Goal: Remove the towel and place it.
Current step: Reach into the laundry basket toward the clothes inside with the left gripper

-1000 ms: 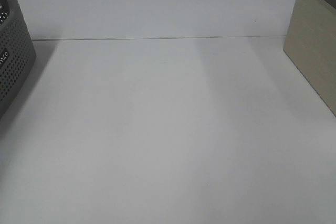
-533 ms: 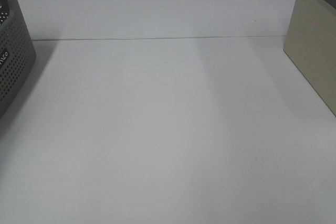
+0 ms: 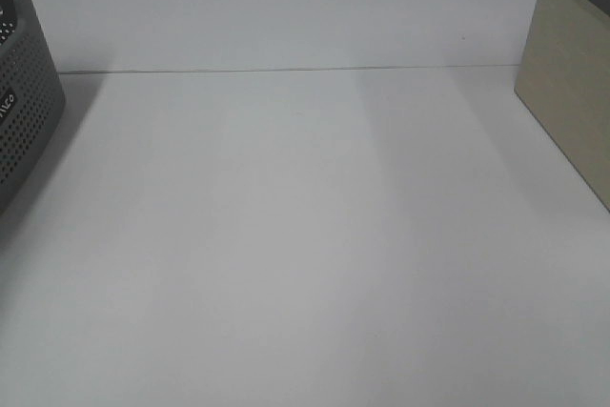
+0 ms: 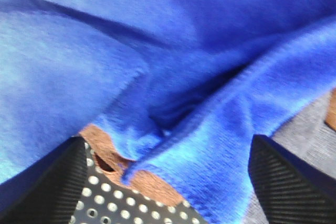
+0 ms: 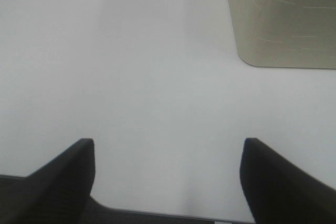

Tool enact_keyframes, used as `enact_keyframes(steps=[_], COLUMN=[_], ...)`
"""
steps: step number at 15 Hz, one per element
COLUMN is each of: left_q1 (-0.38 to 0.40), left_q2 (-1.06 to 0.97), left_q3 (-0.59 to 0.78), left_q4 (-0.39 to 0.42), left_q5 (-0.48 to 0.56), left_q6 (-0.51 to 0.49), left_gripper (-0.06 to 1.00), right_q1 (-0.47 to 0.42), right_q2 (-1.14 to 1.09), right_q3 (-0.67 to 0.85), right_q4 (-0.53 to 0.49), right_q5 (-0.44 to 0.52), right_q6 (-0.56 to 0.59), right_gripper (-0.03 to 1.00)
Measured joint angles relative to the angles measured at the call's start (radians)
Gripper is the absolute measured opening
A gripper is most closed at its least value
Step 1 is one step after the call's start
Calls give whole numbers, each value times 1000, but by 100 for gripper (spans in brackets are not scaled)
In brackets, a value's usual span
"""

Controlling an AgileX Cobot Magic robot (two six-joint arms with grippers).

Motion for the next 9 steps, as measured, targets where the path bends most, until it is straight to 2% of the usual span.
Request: enact_keyframes(steps=[6,9], left_q1=[0,0], left_q2=[43,45], left_q3=[0,0], left_q4=[-5,-10], left_q5=[36,49], left_q6=[-20,-22], left_gripper=[74,54], right_q1=[0,0], right_q2=[0,0], right_q3=[0,0], right_q4=[1,1], right_q5=[0,0], right_q6=[0,0], right_gripper=[75,75])
